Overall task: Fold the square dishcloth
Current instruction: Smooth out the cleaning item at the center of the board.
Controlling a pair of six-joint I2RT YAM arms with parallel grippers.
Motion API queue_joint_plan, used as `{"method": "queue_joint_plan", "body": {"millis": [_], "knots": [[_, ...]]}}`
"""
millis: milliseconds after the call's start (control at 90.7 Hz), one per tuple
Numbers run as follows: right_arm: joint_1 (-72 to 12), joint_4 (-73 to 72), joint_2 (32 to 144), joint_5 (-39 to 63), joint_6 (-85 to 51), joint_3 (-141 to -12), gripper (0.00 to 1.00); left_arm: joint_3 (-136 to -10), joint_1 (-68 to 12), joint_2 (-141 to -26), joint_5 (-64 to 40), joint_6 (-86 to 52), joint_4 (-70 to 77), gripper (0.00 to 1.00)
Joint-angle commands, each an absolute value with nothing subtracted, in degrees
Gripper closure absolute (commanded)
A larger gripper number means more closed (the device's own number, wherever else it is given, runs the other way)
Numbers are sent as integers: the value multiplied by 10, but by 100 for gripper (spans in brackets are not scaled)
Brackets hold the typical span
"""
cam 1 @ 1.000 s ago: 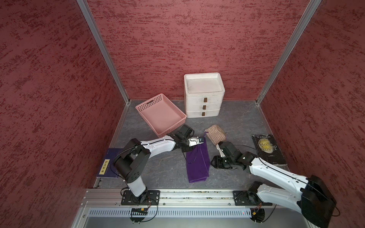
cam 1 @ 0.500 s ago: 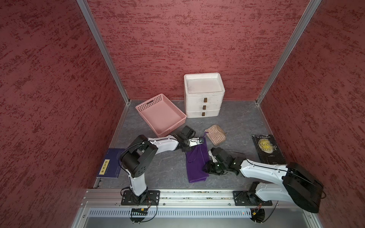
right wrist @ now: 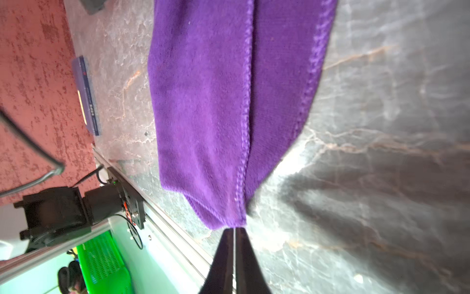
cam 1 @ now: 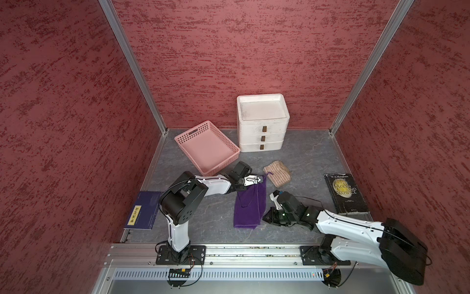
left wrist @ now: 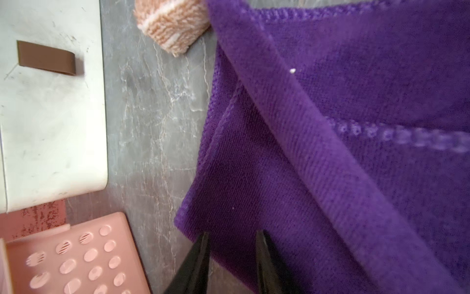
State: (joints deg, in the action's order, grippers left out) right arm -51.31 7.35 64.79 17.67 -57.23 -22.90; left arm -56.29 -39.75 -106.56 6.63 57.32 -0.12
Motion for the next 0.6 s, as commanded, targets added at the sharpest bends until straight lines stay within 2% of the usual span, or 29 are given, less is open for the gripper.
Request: {"method": "queue_joint_plan", "body": {"millis": [0, 44, 99, 165, 275, 397, 584], "knots": [[-523, 90, 641, 158, -577, -218, 97, -547, -393, -1083, 72, 573, -27, 66], [-525, 82, 646, 159, -578, -215, 87, -548, -392, -1077, 63, 569, -37, 66], [-526, 66, 656, 159, -582, -212, 66, -546, -394, -1070, 56, 566, -46, 66], [-527, 36, 679, 163, -585, -208, 57, -545, -395, -1064, 54, 564, -51, 66], [-533, -23, 729, 174, -589, -209, 57, -541, -396, -1058, 54, 564, -55, 66], [-544, -71, 778, 186, -593, -222, 61, -540, -397, -1056, 55, 564, -57, 66], [-558, -93, 805, 189, -598, -234, 76, -537, -398, -1056, 55, 566, -56, 66]]}}
